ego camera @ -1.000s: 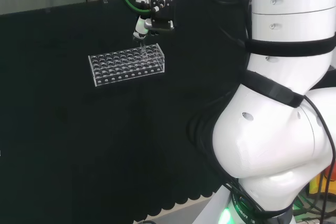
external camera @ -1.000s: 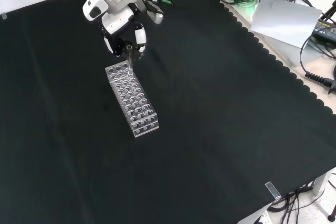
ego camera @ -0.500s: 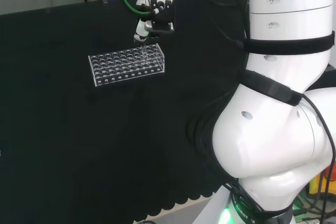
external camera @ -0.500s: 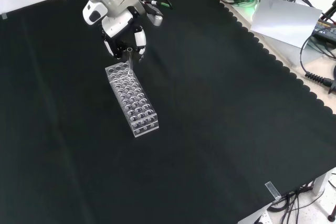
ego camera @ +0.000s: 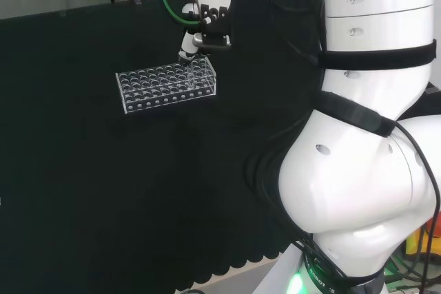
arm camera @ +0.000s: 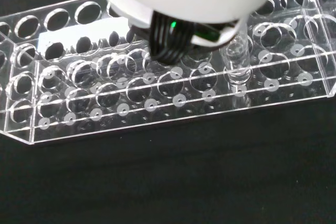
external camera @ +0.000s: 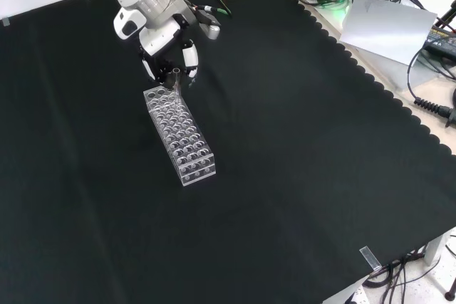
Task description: Put the test tube back in the rack.
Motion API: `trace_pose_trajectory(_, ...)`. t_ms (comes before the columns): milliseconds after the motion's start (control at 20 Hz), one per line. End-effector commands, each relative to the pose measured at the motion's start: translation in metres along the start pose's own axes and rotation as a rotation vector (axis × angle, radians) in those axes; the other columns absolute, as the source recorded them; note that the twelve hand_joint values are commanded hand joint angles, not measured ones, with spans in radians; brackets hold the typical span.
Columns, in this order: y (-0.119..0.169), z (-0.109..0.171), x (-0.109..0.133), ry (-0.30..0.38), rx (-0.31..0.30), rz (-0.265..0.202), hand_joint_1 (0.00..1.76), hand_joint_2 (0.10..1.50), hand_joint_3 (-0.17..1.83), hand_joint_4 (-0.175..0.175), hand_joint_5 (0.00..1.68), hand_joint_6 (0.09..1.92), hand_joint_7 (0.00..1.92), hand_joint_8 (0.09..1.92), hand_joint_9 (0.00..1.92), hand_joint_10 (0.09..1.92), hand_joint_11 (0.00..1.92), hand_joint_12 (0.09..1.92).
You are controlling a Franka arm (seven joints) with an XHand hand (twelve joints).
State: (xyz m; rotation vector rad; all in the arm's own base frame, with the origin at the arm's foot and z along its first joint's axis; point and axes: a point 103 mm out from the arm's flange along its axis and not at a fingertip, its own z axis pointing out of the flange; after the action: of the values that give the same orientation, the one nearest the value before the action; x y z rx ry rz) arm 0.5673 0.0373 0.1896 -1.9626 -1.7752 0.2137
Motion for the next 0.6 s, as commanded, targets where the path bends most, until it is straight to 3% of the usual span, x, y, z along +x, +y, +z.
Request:
trace_pose_trajectory(50,0.004,0.009,-0.004,0.005,0.008,0.001,1.23,0.65,0.62,-0.175,1.35,0.49,1.70,0.51,1.62,0.60,1.29,0.88)
trace_pose_trajectory(600,0.006,0.029,0.000,0.016,0.037,-0.008,1.23,0.65,0.61,-0.175,1.35,0.49,1.70,0.51,1.62,0.60,1.29,0.88)
